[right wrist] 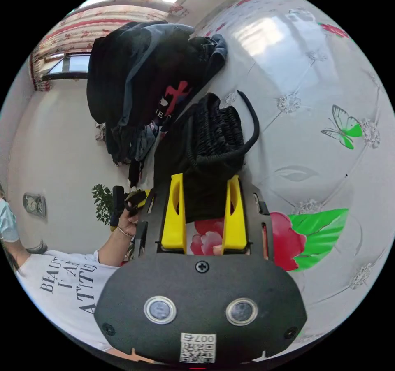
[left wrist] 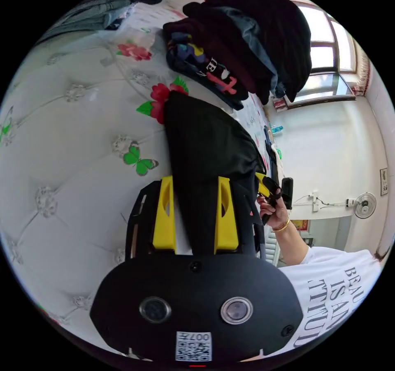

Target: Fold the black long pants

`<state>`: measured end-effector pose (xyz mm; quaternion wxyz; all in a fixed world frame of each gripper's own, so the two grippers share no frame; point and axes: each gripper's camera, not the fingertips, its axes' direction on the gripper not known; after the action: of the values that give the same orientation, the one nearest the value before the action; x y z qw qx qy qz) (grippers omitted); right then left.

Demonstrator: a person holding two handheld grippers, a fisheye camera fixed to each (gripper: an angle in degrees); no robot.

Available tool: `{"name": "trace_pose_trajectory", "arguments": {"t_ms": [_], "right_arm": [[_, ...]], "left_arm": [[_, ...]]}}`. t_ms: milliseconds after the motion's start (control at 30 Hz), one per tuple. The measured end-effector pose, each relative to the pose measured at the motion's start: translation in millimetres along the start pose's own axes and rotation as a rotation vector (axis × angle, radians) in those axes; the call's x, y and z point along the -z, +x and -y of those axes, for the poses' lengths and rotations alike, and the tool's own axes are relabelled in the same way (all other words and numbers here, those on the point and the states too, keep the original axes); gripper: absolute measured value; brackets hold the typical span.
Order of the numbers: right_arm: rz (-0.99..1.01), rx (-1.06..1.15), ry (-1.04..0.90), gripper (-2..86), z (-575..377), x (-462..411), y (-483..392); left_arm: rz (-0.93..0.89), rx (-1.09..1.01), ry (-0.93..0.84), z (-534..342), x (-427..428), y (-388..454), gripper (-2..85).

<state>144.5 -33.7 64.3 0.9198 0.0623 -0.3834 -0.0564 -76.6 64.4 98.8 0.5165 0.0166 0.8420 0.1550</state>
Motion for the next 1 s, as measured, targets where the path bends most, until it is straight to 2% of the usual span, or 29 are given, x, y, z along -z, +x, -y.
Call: {"name": "trace_pose_trajectory", "arguments": {"t_ms": [67,133,200,367,533,667,733,800,867,933,1000], "right_arm": [[-0.002,-0.019,-0.044,6.3,3.6,3.8,-1.2],[0.085,0.004,-0.032,4.6,4.3,16.5,-7.2],[0.167,0.040,-0.012,3.6,4.3,35.1,-23.6],[0.366,0.325,0.126,2.2,16.6,124.9,-128.3],[0.423,0.593,0.307,2.2,64.0,198.7,-248.1],[0.363,0.594,0.404,3.0,131.9,204.1,-314.0],[0.261,0.536,0.405,3.4,165.8,187.0,-320.1],[0.137,0.411,0.415,4.0,194.1,161.5,-307.7],[0.036,0.268,0.385,4.9,216.0,132.6,-278.4],[0.032,0.296,0.464,5.2,206.3,134.5,-265.3],[0.033,0.362,0.548,5.3,183.4,143.3,-255.3]], "left_arm": [[-0.009,-0.013,-0.033,6.6,-9.5,1.0,7.4],[-0.012,-0.020,-0.049,9.7,-9.7,2.4,3.9],[-0.122,-0.083,0.002,8.8,11.6,17.4,2.3],[-0.261,-0.303,0.142,11.9,96.6,89.6,1.4],[-0.318,-0.559,0.336,53.7,199.6,171.7,2.0],[-0.188,-0.562,0.481,123.4,246.1,211.1,3.9],[-0.040,-0.507,0.490,159.0,241.7,212.9,5.8],[0.147,-0.359,0.436,200.8,211.1,193.4,7.8],[0.180,-0.287,0.373,222.0,188.2,172.1,8.4],[0.213,-0.247,0.376,226.7,181.0,155.9,8.5],[0.225,-0.314,0.449,210.2,184.7,148.2,8.5]]}}
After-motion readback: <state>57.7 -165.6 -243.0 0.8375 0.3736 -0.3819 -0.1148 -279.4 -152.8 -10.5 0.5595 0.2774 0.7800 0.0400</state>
